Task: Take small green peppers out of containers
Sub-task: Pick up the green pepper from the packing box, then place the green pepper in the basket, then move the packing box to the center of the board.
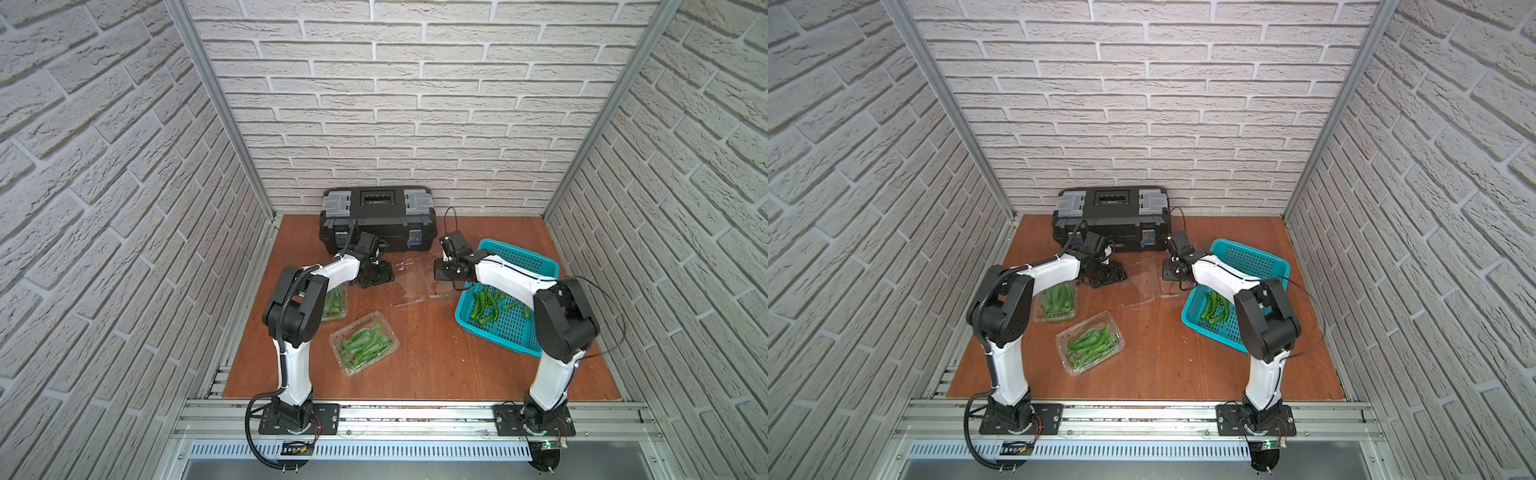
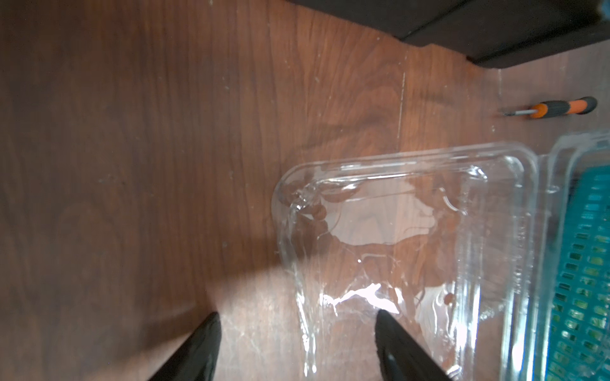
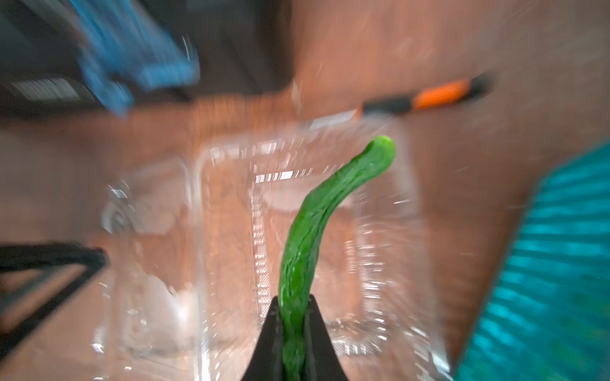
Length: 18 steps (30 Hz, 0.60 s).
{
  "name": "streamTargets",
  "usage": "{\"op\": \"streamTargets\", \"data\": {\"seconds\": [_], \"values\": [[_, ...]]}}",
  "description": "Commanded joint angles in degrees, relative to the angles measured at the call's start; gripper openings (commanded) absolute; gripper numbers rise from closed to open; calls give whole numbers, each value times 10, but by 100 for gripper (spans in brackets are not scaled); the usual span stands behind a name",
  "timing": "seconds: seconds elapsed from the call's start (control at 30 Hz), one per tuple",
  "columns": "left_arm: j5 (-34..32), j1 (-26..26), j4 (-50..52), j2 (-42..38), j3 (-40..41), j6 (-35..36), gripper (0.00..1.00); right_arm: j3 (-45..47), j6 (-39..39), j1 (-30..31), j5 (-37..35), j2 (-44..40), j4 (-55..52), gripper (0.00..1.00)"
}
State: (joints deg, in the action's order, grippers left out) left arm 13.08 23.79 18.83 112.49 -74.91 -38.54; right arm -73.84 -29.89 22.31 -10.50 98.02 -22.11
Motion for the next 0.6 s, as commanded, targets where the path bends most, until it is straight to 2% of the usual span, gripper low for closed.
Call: {"op": "streamTargets", "data": {"seconds": [0.0,0.13,0.17,0.2,0.23,0.27,0.47,0.57], "values": [[8,-2,-16,-9,2,10,73,37,-65,-33,-122,-72,21,2],[29,-2,-27,-9,-2,18,73,90,-120,-57,-208,-129,0,4],[34,-2,-28,-8,-5,21,73,96,-133,-61,-222,-135,-13,11],[37,-2,-26,-9,-7,25,73,97,-132,-66,-220,-136,-22,26],[36,-1,-25,-9,-10,28,73,90,-118,-67,-211,-132,-31,33],[34,-1,-26,-11,-11,28,73,81,-106,-66,-203,-128,-40,35],[14,-4,-63,-36,4,17,73,55,6,-13,-122,-110,28,37],[-5,-5,-85,-65,19,18,73,16,39,15,-41,-68,35,36]]}}
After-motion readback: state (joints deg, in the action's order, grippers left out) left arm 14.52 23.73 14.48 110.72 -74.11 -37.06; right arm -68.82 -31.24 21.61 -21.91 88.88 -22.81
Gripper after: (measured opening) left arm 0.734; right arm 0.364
